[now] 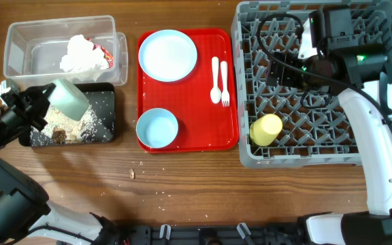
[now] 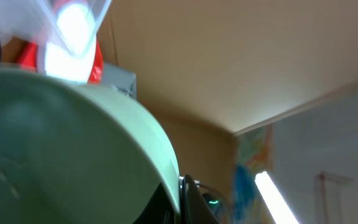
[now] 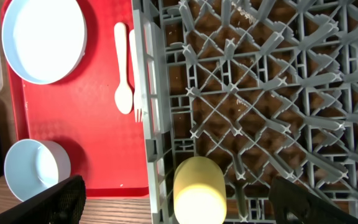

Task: Sort waste into correct bins and load items into the dishwasher rack
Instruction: 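Return the emptied green bowl to the red tray with the left gripper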

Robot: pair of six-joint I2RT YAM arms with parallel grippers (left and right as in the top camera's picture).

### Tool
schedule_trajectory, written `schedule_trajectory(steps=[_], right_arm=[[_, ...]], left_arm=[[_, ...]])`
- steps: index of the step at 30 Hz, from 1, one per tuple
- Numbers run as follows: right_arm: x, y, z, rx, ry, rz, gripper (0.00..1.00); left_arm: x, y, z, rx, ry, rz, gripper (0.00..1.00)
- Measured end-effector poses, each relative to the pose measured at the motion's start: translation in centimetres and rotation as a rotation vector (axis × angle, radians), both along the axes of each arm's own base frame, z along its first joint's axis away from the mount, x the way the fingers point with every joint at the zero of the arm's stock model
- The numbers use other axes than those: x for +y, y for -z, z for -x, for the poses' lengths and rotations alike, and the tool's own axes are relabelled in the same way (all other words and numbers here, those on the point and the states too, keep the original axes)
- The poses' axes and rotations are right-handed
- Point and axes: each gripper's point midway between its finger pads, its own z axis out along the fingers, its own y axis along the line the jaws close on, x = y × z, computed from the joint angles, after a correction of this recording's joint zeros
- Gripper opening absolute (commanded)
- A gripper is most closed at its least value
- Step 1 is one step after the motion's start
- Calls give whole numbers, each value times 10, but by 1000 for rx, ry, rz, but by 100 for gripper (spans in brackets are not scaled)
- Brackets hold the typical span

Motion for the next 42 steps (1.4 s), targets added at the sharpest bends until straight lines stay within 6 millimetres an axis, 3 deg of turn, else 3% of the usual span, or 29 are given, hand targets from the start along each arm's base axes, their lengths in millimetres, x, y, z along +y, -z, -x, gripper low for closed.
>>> schedule_trajectory(steps=[7,10,17,22,25,28,31,35,38,42], right_arm=[[0,-1,-3,-11,0,-2,96],[1,-2,-3,-15,0,-2,96],[1,-2,-4,-19,-13,3,96],[0,-2,-3,-20,-23,9,96],[1,-3,-7,-35,-23,6,96],[1,-4,-8,-39,-23,6,96],[1,-4,-8,-40,-24,6,96],[1,-4,-8,-40,-23,6,96],[1,-4,-8,-40,-24,6,96],[1,-4,-8,-40,-24,5,96]], left_arm=[[-24,-1,-2,96,56,92,4],[-51,0,-12,48,143,42,4],[-86,-5,-42,-232,278,-170,4],[-102,-5,-46,-149,321,-105,4],[-119,-3,-53,-143,349,-191,4],[-165,-4,-60,-174,411,-372,4],[-229,8,-67,-205,476,-598,4],[-317,53,-54,-223,562,-992,6],[-350,71,-41,-256,575,-1230,14],[-376,91,-25,-284,593,-1411,18]])
